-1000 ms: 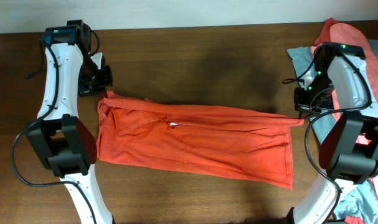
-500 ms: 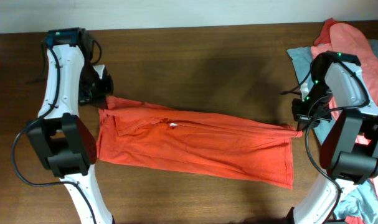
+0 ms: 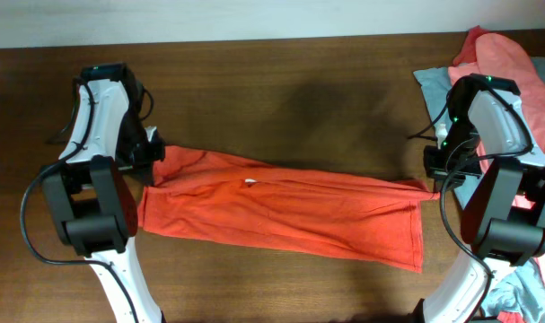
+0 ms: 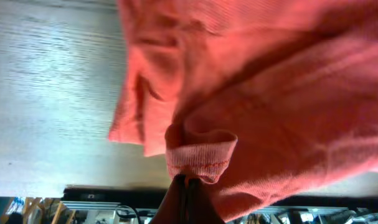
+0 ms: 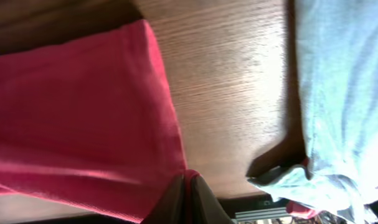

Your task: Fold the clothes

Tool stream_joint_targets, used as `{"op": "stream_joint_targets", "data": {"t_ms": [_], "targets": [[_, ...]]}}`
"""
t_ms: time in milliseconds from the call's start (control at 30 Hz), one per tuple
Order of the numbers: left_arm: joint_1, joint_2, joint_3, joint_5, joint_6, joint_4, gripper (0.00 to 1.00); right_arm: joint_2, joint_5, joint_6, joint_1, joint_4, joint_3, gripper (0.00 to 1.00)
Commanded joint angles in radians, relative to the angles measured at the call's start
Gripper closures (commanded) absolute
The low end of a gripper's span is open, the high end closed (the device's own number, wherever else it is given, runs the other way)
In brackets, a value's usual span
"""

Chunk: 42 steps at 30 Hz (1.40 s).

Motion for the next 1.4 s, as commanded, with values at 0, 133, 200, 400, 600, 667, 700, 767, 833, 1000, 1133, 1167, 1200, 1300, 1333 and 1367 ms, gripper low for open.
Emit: {"op": "stream_joint_targets", "data": {"t_ms": [0,133,200,400,600,667,700,767,833,1000,1133,1167,1200,1300,1333,1367], "targets": [[0.043,-0.031,-0.057,-0.049,-0.025,0.033,1.00,0.004,0.074,0.034,-0.026,0.014,-0.050,0.91],[0.062,-0.031,-0.097,-0.048,-0.026,0.069,1.00,0.005,0.067,0.034,-0.035,0.075,-0.127,0.76],[0.062,-0.031,-0.112,-0.049,-0.026,0.073,1.00,0.005,0.062,0.034,-0.035,0.092,-0.154,0.74],[0.062,-0.031,-0.137,-0.049,-0.025,0.069,0.97,0.005,0.062,0.034,-0.045,0.113,-0.201,0.73],[0.061,-0.031,-0.137,-0.042,-0.023,0.027,0.72,0.005,0.027,0.033,-0.046,0.120,-0.185,0.74],[0.061,-0.031,-0.137,-0.022,-0.013,0.021,0.71,0.003,-0.010,0.032,-0.046,0.102,-0.141,0.81],[0.061,-0.031,-0.137,-0.013,-0.013,0.022,0.71,0.003,-0.021,0.024,-0.046,0.084,-0.115,0.84],[0.061,-0.043,-0.135,0.007,0.008,0.031,0.72,-0.004,-0.021,0.024,-0.046,0.040,-0.048,0.84],[0.061,-0.075,-0.135,0.071,0.045,0.066,0.72,-0.025,-0.049,0.018,-0.043,0.009,0.017,0.84],[0.037,-0.208,-0.135,0.227,0.078,0.226,0.72,-0.108,-0.237,-0.109,-0.016,0.024,0.078,0.84],[-0.050,-0.235,-0.138,0.255,0.107,0.365,0.72,-0.116,-0.398,-0.229,0.075,0.026,0.059,0.83],[-0.074,-0.230,-0.142,0.255,0.107,0.389,0.72,-0.116,-0.399,-0.243,0.101,0.026,0.050,0.83],[-0.088,-0.226,-0.143,0.254,0.107,0.399,0.72,-0.116,-0.399,-0.257,0.132,0.030,0.038,0.83],[-0.140,-0.204,-0.144,0.246,0.107,0.407,0.72,-0.115,-0.399,-0.259,0.208,0.065,-0.003,0.83],[-0.162,-0.191,-0.145,0.223,0.106,0.407,0.72,-0.114,-0.399,-0.253,0.251,0.097,-0.035,0.83],[-0.177,-0.179,-0.146,0.200,0.106,0.407,0.72,-0.113,-0.399,-0.248,0.277,0.121,-0.061,0.83]]}}
